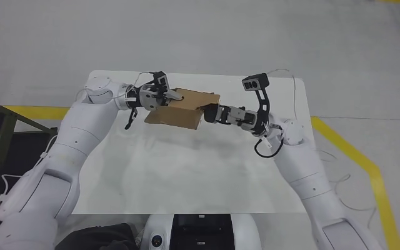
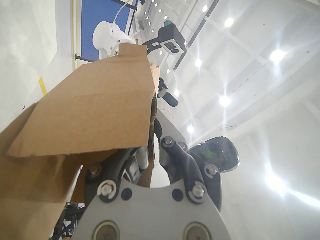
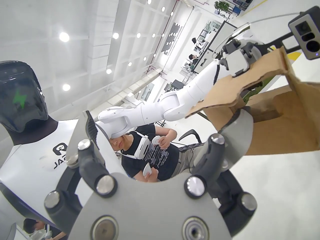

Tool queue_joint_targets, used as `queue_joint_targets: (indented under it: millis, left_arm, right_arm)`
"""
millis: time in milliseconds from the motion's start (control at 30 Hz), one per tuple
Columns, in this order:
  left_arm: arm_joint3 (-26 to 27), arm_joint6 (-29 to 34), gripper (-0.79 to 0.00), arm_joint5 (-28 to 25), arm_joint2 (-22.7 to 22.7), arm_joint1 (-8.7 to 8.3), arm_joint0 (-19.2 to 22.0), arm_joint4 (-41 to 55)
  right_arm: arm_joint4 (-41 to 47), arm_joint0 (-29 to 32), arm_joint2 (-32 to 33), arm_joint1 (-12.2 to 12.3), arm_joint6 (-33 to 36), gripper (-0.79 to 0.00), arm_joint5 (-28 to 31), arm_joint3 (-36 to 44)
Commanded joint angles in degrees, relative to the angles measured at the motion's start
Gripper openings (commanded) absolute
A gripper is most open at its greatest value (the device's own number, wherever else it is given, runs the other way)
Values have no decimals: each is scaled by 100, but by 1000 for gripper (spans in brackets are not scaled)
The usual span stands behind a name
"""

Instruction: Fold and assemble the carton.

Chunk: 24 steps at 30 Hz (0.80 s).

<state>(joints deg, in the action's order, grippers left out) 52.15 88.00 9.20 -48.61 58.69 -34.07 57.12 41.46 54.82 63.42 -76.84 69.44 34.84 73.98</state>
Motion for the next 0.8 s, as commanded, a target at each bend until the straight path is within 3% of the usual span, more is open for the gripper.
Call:
queue_joint_targets:
  millis: [0, 367, 767]
  left_arm:
    - [11, 0, -785, 24, 59, -28, 4, 81]
    - [419, 0, -785, 112, 583, -360, 55, 545]
    - [674, 0, -785, 107, 1268, -663, 294, 1202]
  right_arm:
    - [22, 47, 131, 30, -13, 0, 13, 1]
    - [36, 17, 438, 98, -179, 0, -104, -343]
    - [378, -432, 108, -26, -64, 0, -193, -1089]
